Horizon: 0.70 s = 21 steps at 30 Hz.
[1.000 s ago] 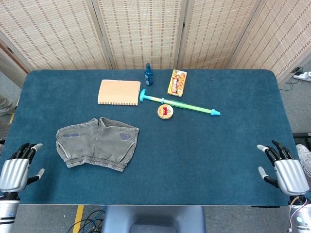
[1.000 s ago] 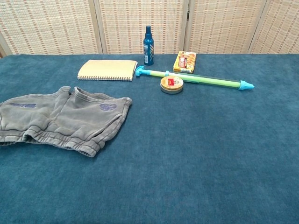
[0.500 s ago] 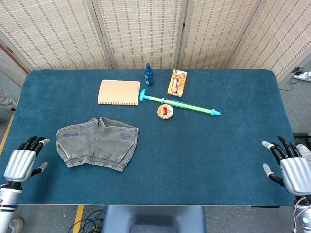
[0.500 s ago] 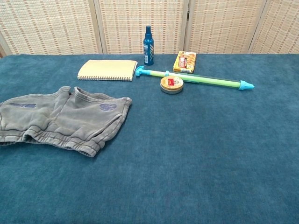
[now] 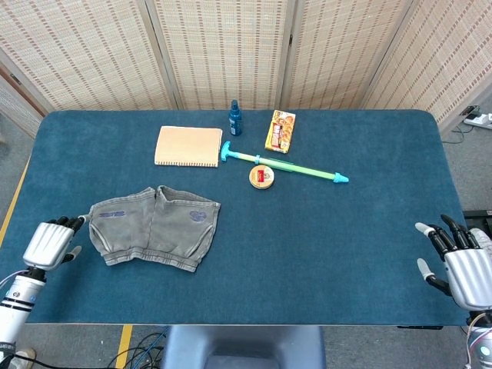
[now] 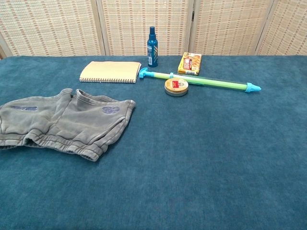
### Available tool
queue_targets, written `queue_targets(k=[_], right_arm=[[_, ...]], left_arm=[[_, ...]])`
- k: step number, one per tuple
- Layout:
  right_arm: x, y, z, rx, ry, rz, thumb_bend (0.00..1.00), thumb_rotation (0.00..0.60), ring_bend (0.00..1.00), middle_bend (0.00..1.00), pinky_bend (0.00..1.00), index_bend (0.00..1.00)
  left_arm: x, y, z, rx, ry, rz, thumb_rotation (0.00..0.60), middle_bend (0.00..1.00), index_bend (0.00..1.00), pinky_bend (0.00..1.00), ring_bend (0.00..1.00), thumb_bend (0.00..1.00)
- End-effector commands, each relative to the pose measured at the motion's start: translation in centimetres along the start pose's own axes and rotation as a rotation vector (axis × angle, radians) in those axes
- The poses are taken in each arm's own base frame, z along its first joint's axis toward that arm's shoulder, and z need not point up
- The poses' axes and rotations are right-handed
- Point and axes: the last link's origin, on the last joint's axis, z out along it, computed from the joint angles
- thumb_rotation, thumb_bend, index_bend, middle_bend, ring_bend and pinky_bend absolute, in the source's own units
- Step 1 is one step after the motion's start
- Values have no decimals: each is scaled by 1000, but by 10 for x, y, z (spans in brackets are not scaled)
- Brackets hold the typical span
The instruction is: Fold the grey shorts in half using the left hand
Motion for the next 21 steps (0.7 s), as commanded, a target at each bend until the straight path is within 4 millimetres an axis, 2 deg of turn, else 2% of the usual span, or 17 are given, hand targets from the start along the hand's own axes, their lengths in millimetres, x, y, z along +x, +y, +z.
queue_targets(k=[1,8,12,21], right_arm=[[0,-1,0,0,-2,-1,355,600,136,267,178,198],[0,-4,0,-1,-5,-6,355,600,136,267,178,198],[1,-5,0,-3,-6,-10,355,600,136,267,178,198],[2,-5,-2,-19,-1,-14,355,600,136,267,178,198]], left_arm=[[-13,1,10,-36,-25,2,600,553,287,738,529,238],[-36,-4,19,-43,-72,10,600,639,289,831,622,170],[-42,2,27,-52,-62,-7,600,673,289,837,651,158],[-47,21,51,-77,-47,-26,600,679,295,837,652,157]])
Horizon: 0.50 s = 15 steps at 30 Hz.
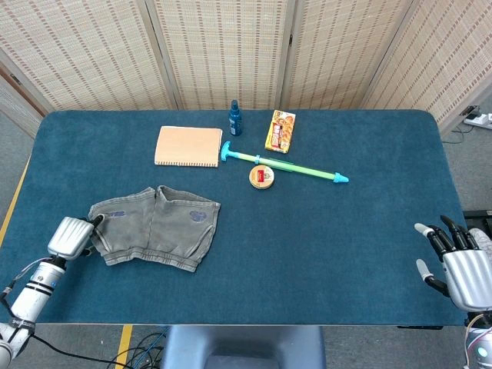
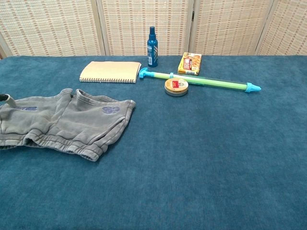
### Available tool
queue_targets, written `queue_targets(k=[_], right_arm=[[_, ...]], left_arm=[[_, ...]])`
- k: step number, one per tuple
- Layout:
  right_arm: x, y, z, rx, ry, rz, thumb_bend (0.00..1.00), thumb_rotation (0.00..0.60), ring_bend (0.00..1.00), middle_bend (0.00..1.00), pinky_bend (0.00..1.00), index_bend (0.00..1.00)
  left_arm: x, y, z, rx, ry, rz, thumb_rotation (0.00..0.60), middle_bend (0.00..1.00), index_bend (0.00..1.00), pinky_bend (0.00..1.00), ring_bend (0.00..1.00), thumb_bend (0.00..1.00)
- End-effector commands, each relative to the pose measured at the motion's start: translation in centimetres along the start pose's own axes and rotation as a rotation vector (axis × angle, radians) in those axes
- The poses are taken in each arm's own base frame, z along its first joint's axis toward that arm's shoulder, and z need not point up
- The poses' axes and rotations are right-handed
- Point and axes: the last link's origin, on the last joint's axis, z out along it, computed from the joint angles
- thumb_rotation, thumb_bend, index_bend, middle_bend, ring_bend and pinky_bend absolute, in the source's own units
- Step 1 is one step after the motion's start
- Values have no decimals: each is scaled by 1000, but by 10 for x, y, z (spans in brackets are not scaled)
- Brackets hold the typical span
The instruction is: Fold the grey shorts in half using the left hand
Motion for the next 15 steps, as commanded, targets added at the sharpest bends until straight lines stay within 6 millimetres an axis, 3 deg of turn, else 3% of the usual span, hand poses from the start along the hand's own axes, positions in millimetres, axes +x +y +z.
queue_targets(k=[1,8,15], right_arm=[[0,0,-1,-5,0,-1,355,600,136,267,178,198],[1,3,-3,-20,3,-2,355,600,138,267,178,198],[-1,4,-3,-23,-1,-1,355,600,150,267,182,198]], left_arm=[[2,9,9,-19,20,-21,600,680,295,837,652,157],[9,21,20,-45,71,-50,600,694,311,837,657,157],[10,20,26,-35,72,-46,600,747,356,837,689,156]])
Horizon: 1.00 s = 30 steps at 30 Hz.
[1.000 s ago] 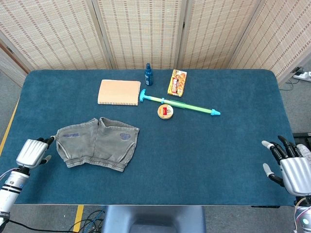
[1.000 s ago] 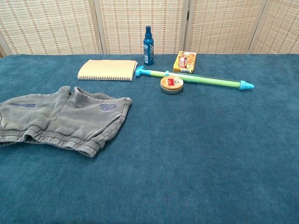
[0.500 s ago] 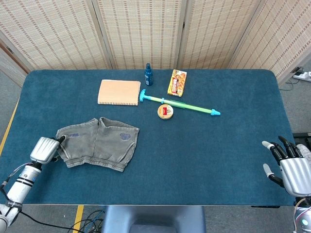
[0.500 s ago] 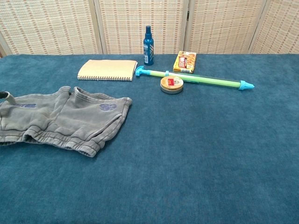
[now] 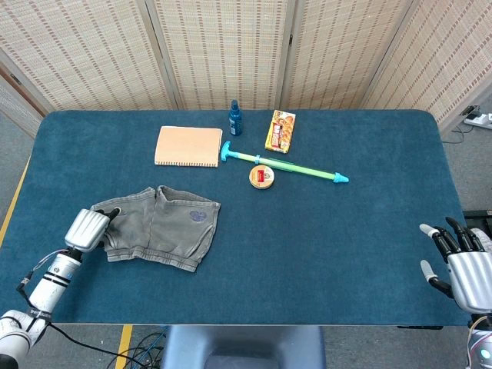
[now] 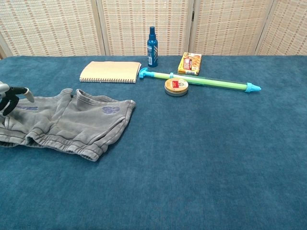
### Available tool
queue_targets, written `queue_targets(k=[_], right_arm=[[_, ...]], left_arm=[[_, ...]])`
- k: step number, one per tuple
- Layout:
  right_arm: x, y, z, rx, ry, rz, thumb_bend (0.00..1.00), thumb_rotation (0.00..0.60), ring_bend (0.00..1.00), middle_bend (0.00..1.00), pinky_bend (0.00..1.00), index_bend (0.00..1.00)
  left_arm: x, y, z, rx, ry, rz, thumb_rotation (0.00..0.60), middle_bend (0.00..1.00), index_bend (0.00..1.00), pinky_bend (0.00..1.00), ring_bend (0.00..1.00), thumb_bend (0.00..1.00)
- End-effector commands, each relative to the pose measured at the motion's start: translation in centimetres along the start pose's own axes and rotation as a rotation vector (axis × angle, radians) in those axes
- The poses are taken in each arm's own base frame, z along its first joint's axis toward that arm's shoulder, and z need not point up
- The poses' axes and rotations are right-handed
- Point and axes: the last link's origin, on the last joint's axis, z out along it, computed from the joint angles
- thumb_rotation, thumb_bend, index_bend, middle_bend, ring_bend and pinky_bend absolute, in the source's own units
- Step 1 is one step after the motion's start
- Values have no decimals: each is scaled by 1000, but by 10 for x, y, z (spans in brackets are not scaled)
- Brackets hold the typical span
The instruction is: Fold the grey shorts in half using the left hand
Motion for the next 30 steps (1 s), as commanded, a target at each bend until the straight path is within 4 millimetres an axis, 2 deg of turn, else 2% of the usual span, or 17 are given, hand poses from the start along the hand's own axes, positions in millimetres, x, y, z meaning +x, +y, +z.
queue_targets(k=[1,12,15,25,30], right_arm=[[0,0,1,0,0,0,355,600,154,267,187,198],[-3,-2,4,7,-3,2,355,600,187,277,204,198],[-3,-2,4,7,-2,2,355,600,197,279,213,198],[-4,-1,5,6,-4,5,355,600,224,286,222,198],[-4,-1,6,6,-4,4,355,600,231,288,222,198]], left_arm=[[0,-2,1,14,-2,-1,600,764,366,838,700,156],[-3,-9,1,63,-15,-40,600,854,484,843,772,177],[-3,-9,1,63,-17,-44,600,870,517,843,786,222],[-2,-10,4,70,-14,-71,600,882,539,844,794,373],[-1,-9,5,75,2,-102,600,887,559,845,798,512]])
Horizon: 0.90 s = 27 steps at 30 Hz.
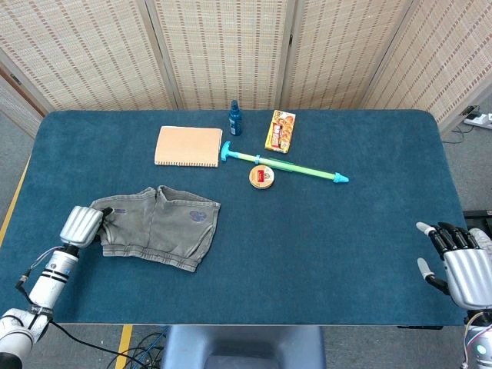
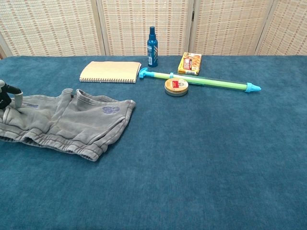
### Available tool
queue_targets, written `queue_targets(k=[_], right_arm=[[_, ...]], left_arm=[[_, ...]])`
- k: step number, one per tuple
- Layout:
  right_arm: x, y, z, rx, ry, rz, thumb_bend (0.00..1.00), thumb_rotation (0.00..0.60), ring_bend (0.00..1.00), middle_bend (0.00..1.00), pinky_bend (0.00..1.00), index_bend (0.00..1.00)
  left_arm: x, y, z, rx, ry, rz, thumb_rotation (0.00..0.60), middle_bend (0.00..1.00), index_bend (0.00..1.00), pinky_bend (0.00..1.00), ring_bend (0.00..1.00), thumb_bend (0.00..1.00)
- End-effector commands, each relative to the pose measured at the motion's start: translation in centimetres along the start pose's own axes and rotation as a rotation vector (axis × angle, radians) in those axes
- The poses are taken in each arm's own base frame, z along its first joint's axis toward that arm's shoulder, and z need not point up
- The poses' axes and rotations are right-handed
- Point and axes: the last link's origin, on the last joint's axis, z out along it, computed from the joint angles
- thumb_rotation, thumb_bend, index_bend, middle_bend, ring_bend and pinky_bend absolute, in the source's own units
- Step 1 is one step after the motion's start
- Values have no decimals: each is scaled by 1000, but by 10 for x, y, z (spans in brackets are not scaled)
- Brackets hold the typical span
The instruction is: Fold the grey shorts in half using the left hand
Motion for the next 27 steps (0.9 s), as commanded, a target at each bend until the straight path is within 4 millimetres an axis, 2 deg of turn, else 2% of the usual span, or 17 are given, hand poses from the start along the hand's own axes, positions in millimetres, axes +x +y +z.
queue_targets(k=[1,5,14,20,27], right_arm=[[0,0,0,0,0,0,355,600,233,289,222,198],[0,0,0,1,1,0,355,600,238,290,222,198],[0,1,-1,2,5,4,355,600,239,290,232,198],[-1,3,-3,-1,9,10,355,600,240,291,232,198],[2,7,-9,-13,19,10,355,600,240,290,232,198]], left_arm=[[2,0,0,-2,9,-7,600,887,563,845,798,528],[3,3,0,-18,20,-17,600,889,580,845,799,576],[22,19,0,-120,83,-9,600,891,599,845,800,580],[42,42,8,-199,106,47,600,890,595,844,800,580],[63,78,19,-257,92,116,600,890,573,844,796,580]])
